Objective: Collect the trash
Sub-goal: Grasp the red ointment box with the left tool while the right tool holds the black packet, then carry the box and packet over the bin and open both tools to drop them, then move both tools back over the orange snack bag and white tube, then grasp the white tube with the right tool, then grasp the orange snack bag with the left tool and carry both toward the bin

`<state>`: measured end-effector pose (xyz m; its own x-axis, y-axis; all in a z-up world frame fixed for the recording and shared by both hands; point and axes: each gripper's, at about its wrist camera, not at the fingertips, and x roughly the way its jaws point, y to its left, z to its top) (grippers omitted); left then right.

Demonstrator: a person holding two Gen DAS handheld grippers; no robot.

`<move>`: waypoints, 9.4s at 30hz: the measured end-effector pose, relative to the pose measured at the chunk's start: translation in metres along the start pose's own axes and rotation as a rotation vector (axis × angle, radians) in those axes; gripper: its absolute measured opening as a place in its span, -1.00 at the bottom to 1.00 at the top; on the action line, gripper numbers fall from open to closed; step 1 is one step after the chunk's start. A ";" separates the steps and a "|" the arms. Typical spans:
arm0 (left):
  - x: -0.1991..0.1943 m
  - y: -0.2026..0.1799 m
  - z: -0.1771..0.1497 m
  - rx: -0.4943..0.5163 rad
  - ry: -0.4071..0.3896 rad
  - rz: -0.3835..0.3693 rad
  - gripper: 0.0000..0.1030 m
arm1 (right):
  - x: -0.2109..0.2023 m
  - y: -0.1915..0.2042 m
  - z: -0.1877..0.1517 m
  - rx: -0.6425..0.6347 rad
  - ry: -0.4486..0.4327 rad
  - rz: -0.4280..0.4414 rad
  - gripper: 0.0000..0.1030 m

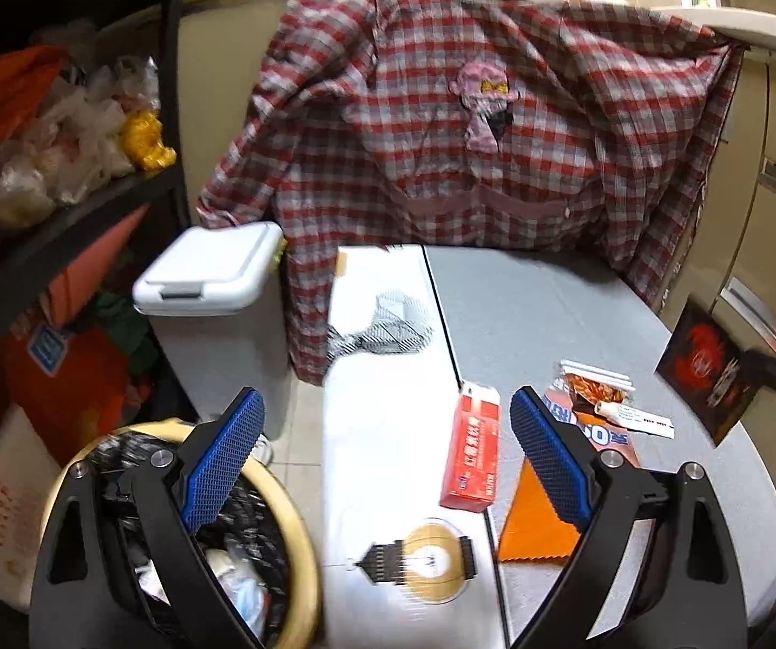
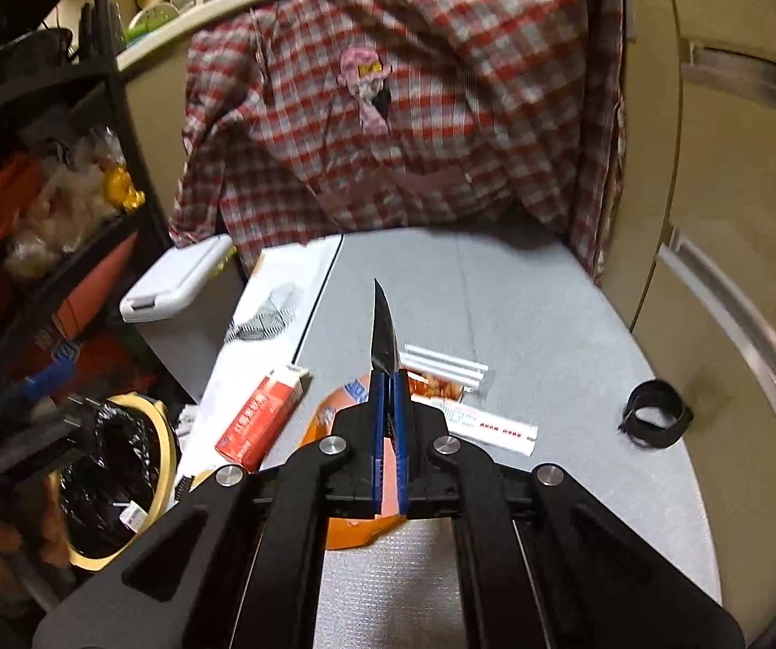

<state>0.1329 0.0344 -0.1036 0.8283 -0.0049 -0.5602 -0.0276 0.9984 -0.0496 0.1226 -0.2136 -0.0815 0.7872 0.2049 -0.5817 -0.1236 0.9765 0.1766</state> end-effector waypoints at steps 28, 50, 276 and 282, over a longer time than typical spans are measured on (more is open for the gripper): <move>0.118 -0.057 -0.043 0.064 0.252 -0.025 -0.30 | 0.017 -0.036 -0.007 0.110 0.031 -0.009 -0.93; -0.015 0.001 0.006 0.030 0.133 0.025 -0.30 | 0.016 0.034 -0.003 0.014 0.018 0.058 -0.93; -0.124 0.169 -0.010 -0.062 0.022 0.258 -1.00 | 0.005 0.244 -0.020 -0.237 0.114 0.488 -0.72; -0.119 0.190 -0.018 -0.087 0.051 0.279 -1.00 | 0.013 0.273 -0.031 -0.264 0.139 0.529 -0.72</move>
<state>0.0187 0.2235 -0.0612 0.7526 0.2641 -0.6032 -0.3003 0.9529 0.0426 0.0808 0.0583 -0.0653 0.4941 0.6562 -0.5703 -0.6362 0.7200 0.2772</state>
